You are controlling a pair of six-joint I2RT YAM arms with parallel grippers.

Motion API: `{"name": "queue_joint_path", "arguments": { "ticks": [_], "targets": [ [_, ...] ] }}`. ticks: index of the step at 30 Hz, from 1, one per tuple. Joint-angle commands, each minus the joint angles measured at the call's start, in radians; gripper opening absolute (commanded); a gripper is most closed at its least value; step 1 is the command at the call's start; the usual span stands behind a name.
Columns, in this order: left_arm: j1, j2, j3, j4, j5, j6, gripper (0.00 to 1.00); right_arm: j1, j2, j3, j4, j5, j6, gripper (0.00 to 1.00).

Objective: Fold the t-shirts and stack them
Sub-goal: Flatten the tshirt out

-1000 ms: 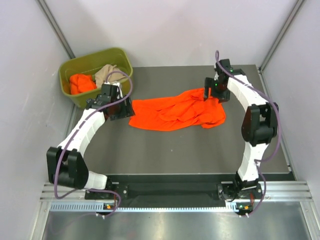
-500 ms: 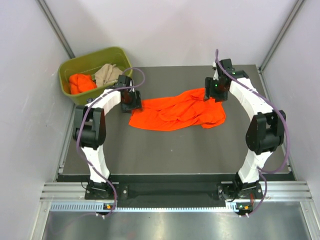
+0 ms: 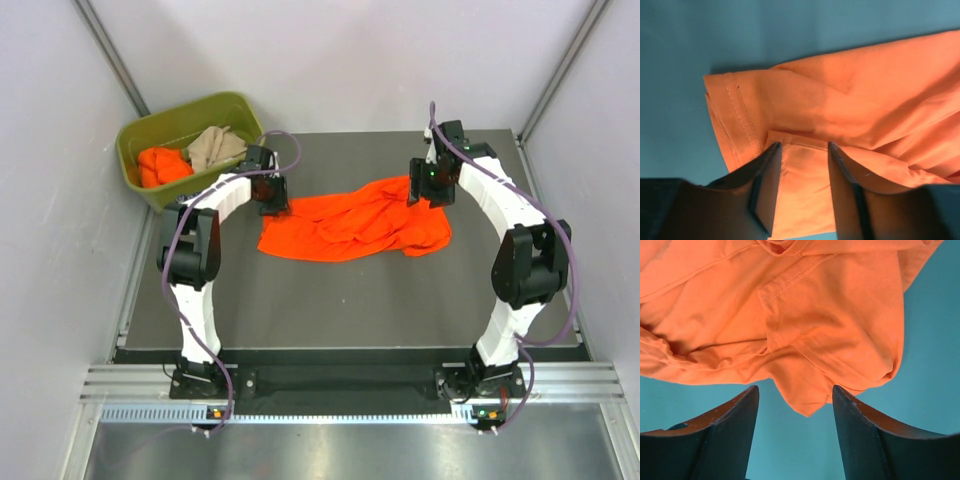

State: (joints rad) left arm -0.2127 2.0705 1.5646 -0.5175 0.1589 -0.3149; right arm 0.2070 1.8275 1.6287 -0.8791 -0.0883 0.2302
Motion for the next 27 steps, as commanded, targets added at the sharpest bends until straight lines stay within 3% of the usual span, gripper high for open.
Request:
{"name": "queue_joint_path", "arguments": {
  "ticks": [1, 5, 8, 11, 13, 19, 27],
  "targets": [
    [0.024, 0.013, -0.026, 0.056, -0.053, -0.029, 0.45, -0.006, -0.004, -0.003, 0.008, -0.018, -0.012, 0.61],
    [0.019, 0.017, -0.04, 0.062, -0.058, -0.018, 0.42, -0.009, -0.001, -0.016, 0.011, -0.016, -0.014, 0.61],
    [0.01, 0.028, -0.034, 0.06, -0.052, -0.012, 0.51, -0.024, 0.001, -0.029, 0.006, -0.018, -0.005, 0.63],
    [-0.004, 0.027, -0.035, 0.062, -0.059, -0.015, 0.53, -0.044, 0.003, -0.046, 0.006, -0.016, 0.011, 0.65],
    [-0.013, 0.028, -0.034, 0.06, -0.059, -0.016, 0.45, -0.058, 0.016, -0.058, 0.003, -0.013, 0.012, 0.65],
    [-0.016, 0.019, -0.032, 0.051, -0.053, -0.027, 0.01, -0.069, 0.082, -0.09, 0.006, -0.01, -0.005, 0.63],
    [-0.019, -0.145, -0.077, 0.002, -0.084, -0.038, 0.0, -0.081, 0.136, -0.092, 0.028, 0.067, -0.011, 0.61]
  ]
}}
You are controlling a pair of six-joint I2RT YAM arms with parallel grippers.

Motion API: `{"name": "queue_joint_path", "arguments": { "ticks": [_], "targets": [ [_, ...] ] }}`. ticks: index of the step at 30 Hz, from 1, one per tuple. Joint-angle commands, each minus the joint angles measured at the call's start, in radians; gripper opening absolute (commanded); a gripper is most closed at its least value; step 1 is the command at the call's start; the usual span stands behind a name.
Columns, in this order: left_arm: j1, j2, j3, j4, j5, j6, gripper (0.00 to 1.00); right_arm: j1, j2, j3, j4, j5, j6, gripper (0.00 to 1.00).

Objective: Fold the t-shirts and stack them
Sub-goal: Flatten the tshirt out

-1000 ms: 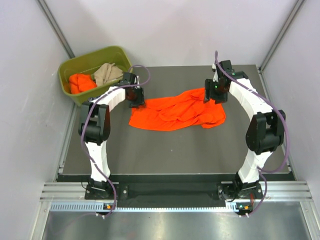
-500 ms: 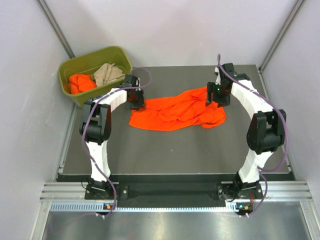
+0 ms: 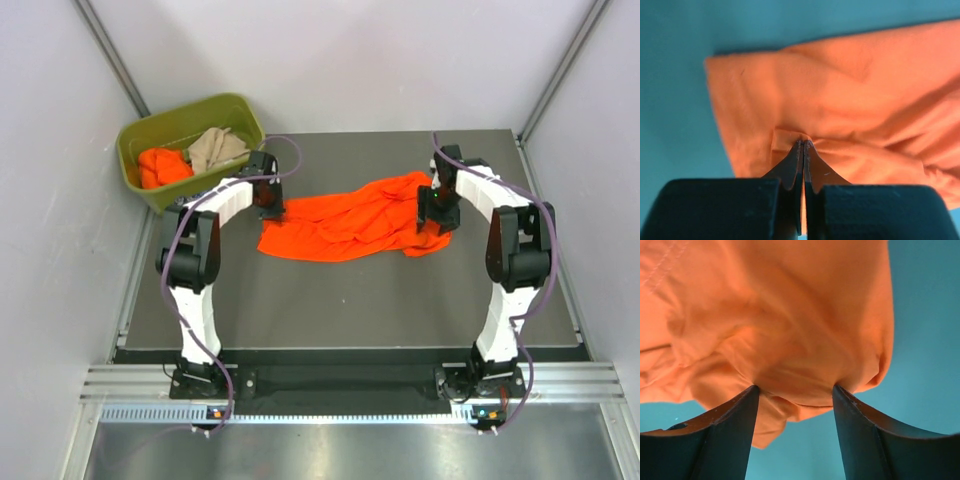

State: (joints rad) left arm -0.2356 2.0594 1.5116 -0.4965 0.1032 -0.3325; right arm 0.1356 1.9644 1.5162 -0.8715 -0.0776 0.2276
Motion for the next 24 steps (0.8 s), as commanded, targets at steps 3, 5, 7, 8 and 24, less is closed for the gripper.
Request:
{"name": "queue_joint_path", "arguments": {
  "ticks": [3, 5, 7, 8, 24],
  "targets": [
    [0.002, -0.237, -0.082, -0.03, -0.037, -0.031, 0.0, -0.017, -0.012, 0.018, 0.042, 0.061, -0.013, 0.59],
    [0.001, -0.321, -0.141, -0.033, -0.046, -0.034, 0.0, -0.014, -0.009, 0.019, 0.048, 0.047, -0.017, 0.58],
    [-0.001, -0.378, -0.183, -0.043, -0.054, -0.037, 0.0, -0.016, -0.007, 0.006, 0.057, 0.0, -0.019, 0.55],
    [-0.001, -0.428, -0.226, -0.051, -0.063, -0.039, 0.0, -0.016, -0.01, -0.005, 0.066, -0.016, -0.016, 0.54],
    [-0.013, -0.851, -0.625, -0.244, -0.054, -0.162, 0.16, 0.03, -0.357, -0.302, 0.135, -0.13, 0.093, 0.47]
  ]
}}
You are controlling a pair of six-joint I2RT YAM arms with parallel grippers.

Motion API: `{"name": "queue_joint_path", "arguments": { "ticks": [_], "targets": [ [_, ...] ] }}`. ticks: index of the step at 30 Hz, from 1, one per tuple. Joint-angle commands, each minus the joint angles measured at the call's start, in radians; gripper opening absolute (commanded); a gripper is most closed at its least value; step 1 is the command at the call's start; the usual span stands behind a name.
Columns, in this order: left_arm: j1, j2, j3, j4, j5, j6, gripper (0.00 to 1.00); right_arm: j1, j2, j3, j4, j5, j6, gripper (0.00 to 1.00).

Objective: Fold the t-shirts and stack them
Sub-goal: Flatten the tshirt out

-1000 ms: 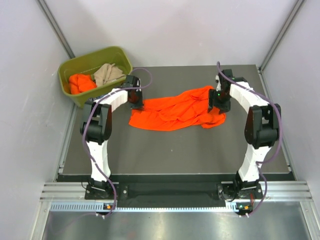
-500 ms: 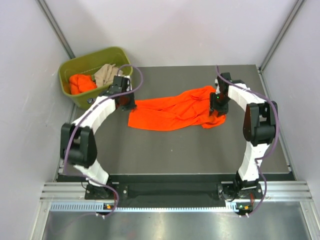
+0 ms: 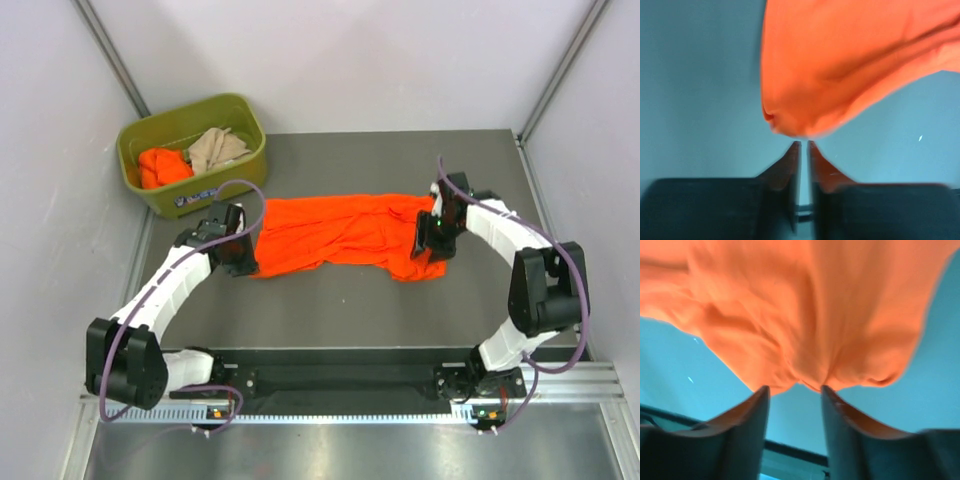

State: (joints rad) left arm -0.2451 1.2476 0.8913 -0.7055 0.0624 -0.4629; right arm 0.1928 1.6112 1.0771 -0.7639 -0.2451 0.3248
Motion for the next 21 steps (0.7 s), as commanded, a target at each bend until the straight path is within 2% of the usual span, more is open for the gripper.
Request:
{"name": "queue_joint_path", "arguments": {
  "ticks": [1, 6, 12, 21],
  "targets": [
    [-0.003, -0.037, -0.003, -0.035, -0.013, -0.025, 0.27, -0.044, 0.016, 0.179, 0.017, 0.053, -0.01, 0.55],
    [-0.002, 0.018, 0.064, -0.049, -0.024, 0.003, 0.37, -0.087, 0.191, 0.368, -0.011, 0.066, -0.015, 0.59],
    [-0.002, 0.033, 0.103, -0.042, -0.027, 0.044, 0.38, -0.102, 0.314, 0.481, -0.025, 0.112, -0.018, 0.47],
    [0.0, 0.064, 0.097, -0.012, 0.02, 0.07, 0.37, -0.11, 0.44, 0.586, -0.025, 0.128, -0.013, 0.61]
  ]
}}
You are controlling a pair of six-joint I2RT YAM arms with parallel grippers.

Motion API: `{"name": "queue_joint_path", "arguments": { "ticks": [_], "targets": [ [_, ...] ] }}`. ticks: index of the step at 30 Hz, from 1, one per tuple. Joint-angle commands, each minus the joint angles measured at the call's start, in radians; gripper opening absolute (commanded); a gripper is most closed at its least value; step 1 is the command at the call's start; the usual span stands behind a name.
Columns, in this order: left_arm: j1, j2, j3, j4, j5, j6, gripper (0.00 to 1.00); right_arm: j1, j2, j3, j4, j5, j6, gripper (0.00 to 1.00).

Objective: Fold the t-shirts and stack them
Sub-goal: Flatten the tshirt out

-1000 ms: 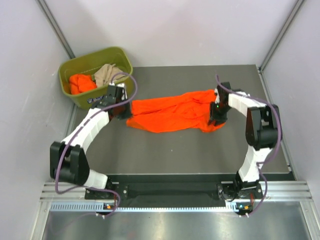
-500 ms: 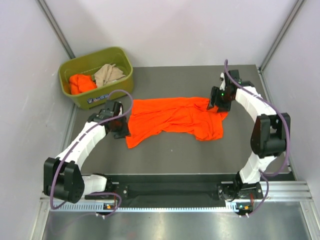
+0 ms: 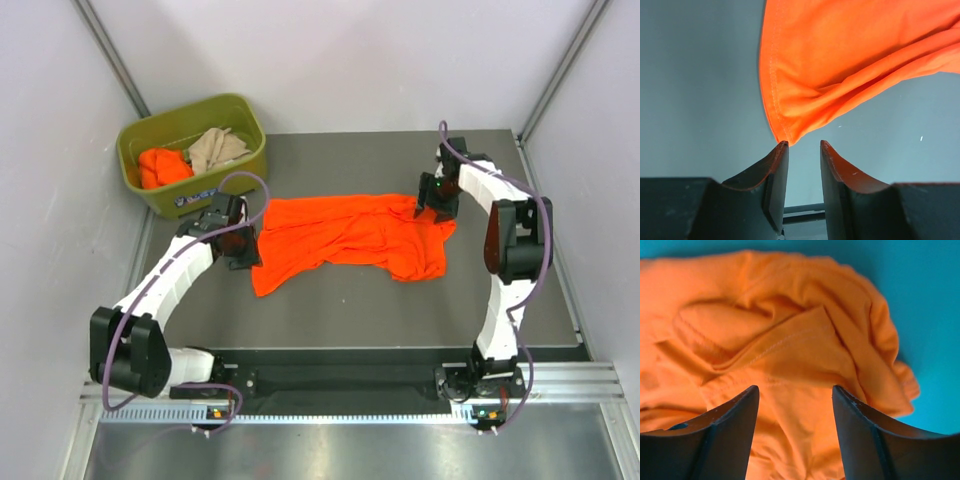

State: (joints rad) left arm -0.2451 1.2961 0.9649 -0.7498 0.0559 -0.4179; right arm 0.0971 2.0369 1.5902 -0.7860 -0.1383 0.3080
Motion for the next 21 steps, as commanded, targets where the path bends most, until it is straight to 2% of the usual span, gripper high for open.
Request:
{"name": "queue_joint_path", "arguments": {
  "ticks": [1, 5, 8, 12, 14, 17, 21],
  "targets": [
    [0.0, 0.023, 0.018, 0.032, 0.042, 0.024, 0.36, -0.017, 0.034, 0.079, 0.005, 0.028, 0.009, 0.63],
    [0.001, 0.022, 0.018, 0.04, 0.053, 0.019, 0.36, -0.031, 0.083, 0.146, 0.051, 0.042, 0.039, 0.61],
    [0.001, 0.022, 0.024, 0.038, 0.056, 0.024, 0.36, -0.049, 0.152, 0.244, 0.07, -0.004, 0.068, 0.62],
    [0.001, 0.026, 0.023, 0.035, 0.071, 0.022, 0.36, -0.068, 0.273, 0.455, -0.005, -0.04, 0.068, 0.65],
    [0.001, 0.025, 0.023, 0.035, 0.073, 0.022, 0.36, -0.071, 0.281, 0.488, -0.033, -0.032, 0.048, 0.66],
    [0.001, 0.019, 0.017, 0.04, 0.068, 0.021, 0.35, -0.065, 0.188, 0.43, -0.042, 0.015, 0.016, 0.68],
    [0.003, 0.015, 0.006, 0.047, 0.07, 0.016, 0.35, -0.05, 0.013, 0.224, -0.024, 0.066, -0.036, 0.67]
  ]
}}
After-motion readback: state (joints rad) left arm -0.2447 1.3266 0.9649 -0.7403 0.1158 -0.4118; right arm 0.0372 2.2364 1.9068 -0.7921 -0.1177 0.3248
